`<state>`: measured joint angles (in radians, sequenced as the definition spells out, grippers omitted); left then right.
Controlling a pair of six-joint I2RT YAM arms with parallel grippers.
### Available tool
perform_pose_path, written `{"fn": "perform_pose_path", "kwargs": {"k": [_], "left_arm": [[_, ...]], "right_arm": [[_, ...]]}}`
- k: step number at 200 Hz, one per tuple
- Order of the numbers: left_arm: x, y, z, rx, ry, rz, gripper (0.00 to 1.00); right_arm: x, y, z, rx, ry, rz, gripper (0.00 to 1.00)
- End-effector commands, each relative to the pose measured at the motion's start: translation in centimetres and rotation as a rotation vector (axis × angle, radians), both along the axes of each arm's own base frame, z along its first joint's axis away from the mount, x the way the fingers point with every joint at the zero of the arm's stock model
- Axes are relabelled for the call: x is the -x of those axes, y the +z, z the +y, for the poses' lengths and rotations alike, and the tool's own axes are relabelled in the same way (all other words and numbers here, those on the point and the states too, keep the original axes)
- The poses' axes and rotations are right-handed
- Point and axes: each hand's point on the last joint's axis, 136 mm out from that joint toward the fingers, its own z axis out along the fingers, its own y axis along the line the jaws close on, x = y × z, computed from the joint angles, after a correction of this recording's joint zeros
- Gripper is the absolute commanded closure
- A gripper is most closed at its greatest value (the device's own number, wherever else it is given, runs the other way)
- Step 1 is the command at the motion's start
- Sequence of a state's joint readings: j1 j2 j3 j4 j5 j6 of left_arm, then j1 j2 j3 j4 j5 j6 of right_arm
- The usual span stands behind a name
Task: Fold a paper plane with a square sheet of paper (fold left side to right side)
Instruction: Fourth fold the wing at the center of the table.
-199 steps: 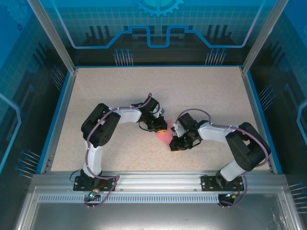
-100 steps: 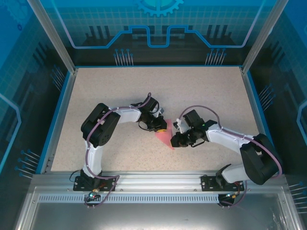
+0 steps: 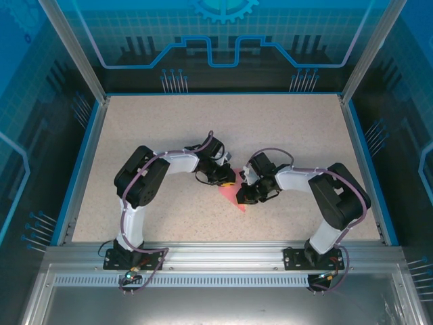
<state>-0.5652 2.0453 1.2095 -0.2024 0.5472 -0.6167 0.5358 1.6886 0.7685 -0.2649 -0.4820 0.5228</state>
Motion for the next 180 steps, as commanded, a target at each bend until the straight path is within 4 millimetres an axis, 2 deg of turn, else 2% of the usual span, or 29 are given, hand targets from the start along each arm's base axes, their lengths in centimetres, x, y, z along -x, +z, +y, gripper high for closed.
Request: {"fn": "perform_pose_path", "kwargs": {"k": [1,55,151,168,180], "left_arm": [[-0.7,-2.3,2.1,-0.1,0.015,-0.005,0.83],[-4.2,-2.4,3.7,-0.091,0.041,-0.067,0.83],[-11.2,-1.0,6.9,-0.065,0.12,-0.145,0.83],[-11.7,-0.1,7.1,-0.042,0.131,-0.161,0.83],[-11.6,1.2,7.0,-0.024,0.125,-0.187,0.83]], "right_arm": [[1.8,-2.8,-2.8,0.143,-0.018,0.076,0.94],[4.0,-3.8,-4.4,0.194,-0.01,0.118,1.0],[5.1,-3.7,-4.6,0.169,-0.02,0.125,1.0],[5.0,-3.7,-4.5,0.167,-0.023,0.122,1.0],[4.9,-3.7,-4.4,0.161,-0.026,0.12,1.0]]}}
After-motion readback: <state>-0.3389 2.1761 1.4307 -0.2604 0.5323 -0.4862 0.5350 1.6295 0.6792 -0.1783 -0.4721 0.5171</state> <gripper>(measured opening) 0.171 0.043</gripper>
